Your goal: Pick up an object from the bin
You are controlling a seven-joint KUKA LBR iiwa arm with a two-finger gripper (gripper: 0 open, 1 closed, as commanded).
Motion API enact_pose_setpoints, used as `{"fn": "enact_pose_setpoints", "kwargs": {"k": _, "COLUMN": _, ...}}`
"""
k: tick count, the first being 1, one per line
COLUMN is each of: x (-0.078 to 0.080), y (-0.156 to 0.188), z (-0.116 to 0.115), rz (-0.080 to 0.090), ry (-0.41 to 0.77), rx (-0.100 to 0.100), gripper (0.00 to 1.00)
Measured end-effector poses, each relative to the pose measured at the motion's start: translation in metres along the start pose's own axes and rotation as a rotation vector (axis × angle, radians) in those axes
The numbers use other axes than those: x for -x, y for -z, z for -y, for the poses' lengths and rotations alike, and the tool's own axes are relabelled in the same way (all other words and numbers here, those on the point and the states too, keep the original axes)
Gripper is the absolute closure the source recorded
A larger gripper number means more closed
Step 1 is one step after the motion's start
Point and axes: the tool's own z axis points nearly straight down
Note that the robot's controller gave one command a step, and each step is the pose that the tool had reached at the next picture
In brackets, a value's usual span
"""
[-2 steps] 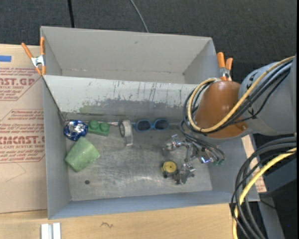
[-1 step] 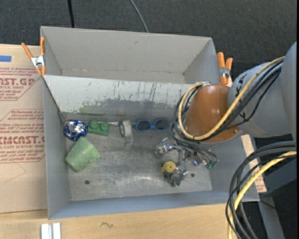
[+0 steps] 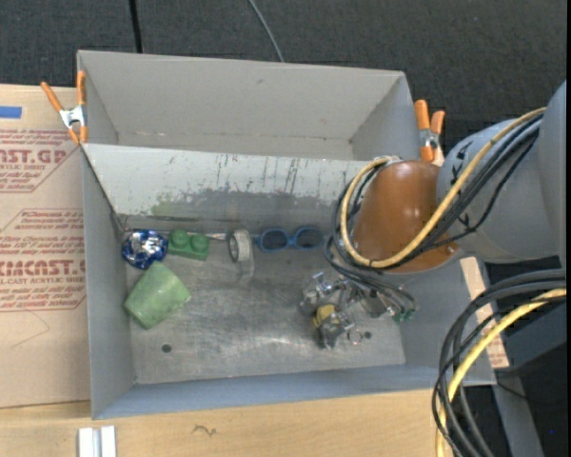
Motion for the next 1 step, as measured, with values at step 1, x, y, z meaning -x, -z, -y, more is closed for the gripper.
{"fn": "enact_pose_setpoints", "kwargs": {"k": 1, "x": 0.0224, "y": 0.1837, "z": 0.0439, "rz": 0.009, "ry": 0.084, "rx": -0.004, "gripper": 1.0}}
